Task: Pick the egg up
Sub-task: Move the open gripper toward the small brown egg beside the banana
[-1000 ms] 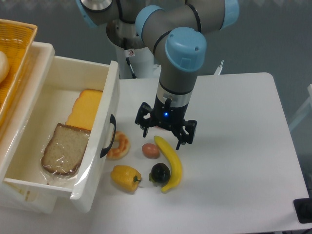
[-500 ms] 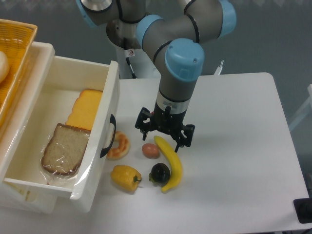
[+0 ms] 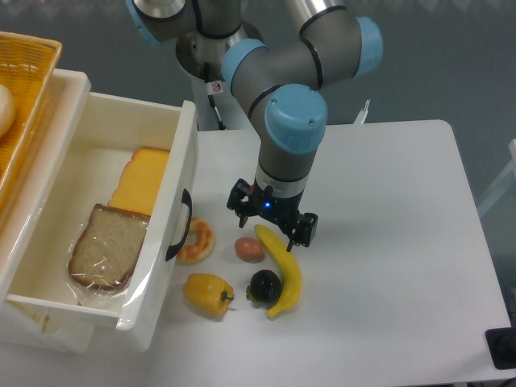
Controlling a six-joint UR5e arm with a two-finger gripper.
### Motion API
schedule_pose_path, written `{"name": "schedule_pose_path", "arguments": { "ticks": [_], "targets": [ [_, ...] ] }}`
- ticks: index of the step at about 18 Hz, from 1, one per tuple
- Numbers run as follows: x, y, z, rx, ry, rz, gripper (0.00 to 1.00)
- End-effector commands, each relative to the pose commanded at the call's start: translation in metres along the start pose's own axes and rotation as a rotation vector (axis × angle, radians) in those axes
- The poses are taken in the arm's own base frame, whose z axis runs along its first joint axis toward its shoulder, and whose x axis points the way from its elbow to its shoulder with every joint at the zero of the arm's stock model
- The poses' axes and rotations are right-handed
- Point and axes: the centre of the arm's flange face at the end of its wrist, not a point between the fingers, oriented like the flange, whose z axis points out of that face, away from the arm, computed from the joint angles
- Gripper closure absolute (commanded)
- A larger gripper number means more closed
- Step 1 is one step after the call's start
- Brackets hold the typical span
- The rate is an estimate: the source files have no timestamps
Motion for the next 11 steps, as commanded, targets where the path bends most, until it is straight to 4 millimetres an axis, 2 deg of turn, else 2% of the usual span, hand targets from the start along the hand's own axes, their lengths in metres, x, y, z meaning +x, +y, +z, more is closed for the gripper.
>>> {"name": "schedule_pose_path", "arguments": {
  "ticks": [3, 5, 8, 11],
  "targets": [
    [0.001, 0.000, 0.006, -0.044, -0.012, 0.053, 0.00],
    [0.010, -0.002, 0.020, -0.089, -0.001, 0.141, 0.00],
    [0.011, 0.000, 0.029, -0.128, 0.004, 0.252, 0.00],
    [0.015, -0.008, 0.040, -0.136, 0.025, 0.363, 0.00]
  ]
}}
